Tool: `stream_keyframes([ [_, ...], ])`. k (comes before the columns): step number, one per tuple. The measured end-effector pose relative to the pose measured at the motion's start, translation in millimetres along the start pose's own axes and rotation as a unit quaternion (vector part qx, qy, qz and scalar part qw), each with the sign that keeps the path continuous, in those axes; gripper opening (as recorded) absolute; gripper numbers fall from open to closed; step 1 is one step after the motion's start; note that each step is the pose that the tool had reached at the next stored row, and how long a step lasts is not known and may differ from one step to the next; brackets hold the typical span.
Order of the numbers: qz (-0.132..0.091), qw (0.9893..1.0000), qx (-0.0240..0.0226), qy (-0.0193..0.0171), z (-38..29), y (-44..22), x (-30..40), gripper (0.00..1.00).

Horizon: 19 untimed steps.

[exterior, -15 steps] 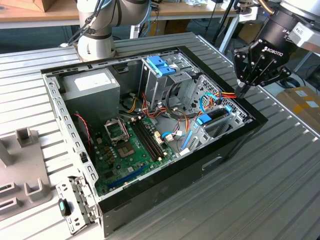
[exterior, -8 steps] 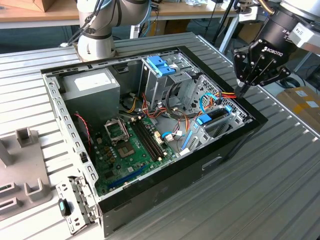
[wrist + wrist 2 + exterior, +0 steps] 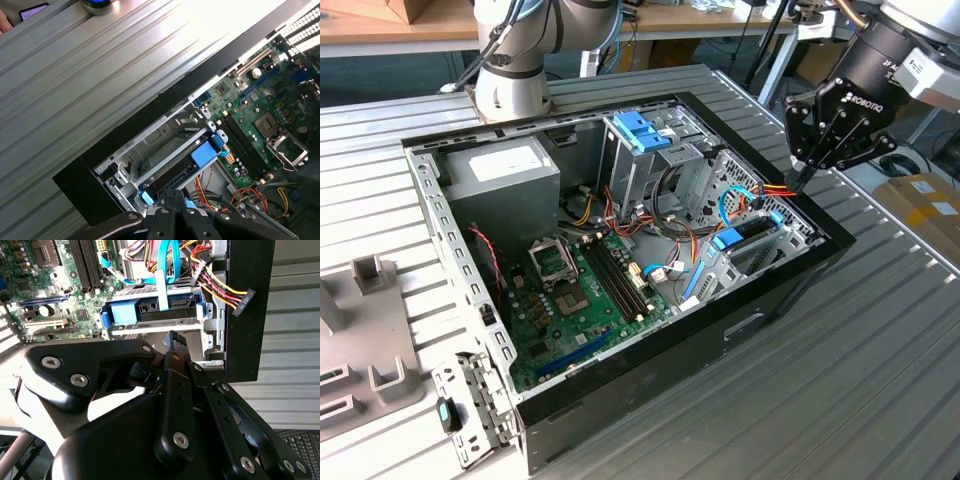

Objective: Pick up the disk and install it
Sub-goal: 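Insert the first disk wire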

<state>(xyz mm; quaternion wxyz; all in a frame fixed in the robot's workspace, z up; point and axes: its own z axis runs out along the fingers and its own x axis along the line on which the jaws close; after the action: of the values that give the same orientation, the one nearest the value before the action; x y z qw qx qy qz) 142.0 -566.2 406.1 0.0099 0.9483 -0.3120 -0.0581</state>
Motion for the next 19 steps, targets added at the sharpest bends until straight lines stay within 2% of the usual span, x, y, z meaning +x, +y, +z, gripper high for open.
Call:
stream_keyframes([
  [2, 0.0, 1.0, 0.0009, 0.001, 0.1, 0.1, 0.0, 0.1],
  [3, 0.0, 1.0, 0.0039, 0.0051, 0.4, 0.1, 0.0, 0.1],
  [5, 0.0, 0.9998, 0.012, 0.016, 0.8, 0.0, 0.1, 0.1],
  [7, -0.001, 0.9996, 0.0168, 0.0225, 1.1, 0.0, 0.1, 0.1],
  [8, -0.001, 0.9996, 0.0175, 0.0234, 1.1, 0.0, 0.2, 0.1],
  [10, -0.001, 0.9995, 0.018, 0.0243, 1.0, 0.0, 0.2, 0.1],
  [12, -0.002, 0.9995, 0.028, 0.0171, 1.2, -0.1, 0.1, 0.1],
  [13, -0.002, 0.9994, 0.0304, 0.0154, 1.2, -0.1, 0.2, 0.1],
  [19, -0.002, 0.9994, 0.0309, 0.015, 1.2, 0.0, 0.1, 0.1],
])
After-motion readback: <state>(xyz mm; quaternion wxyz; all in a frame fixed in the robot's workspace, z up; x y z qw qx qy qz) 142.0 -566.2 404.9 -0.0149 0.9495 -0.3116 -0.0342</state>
